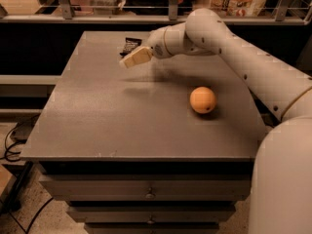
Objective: Pick rxbar chocolate
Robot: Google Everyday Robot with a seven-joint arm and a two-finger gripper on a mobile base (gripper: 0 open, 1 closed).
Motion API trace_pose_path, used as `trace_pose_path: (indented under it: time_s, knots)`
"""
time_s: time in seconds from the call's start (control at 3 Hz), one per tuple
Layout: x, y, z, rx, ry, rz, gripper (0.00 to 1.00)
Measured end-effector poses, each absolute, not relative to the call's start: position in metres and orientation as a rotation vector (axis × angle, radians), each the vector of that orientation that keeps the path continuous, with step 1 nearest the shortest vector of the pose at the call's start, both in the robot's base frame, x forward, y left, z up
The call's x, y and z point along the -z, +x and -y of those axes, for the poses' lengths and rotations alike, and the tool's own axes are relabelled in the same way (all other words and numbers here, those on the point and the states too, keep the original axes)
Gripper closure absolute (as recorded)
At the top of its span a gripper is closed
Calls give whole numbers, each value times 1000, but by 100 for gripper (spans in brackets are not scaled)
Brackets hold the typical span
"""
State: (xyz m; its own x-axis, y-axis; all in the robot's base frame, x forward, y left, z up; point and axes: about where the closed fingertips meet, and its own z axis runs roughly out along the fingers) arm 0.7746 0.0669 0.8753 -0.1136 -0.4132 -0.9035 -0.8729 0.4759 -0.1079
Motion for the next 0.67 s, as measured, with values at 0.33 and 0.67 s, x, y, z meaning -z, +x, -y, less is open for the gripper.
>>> trace_pose_path:
  time_s: [0.33,0.67]
  knots:
    - [-865,788,-76,-578,-1100,-1735,0]
    - [-855,801,-88,-603,-1091,-1739,0]
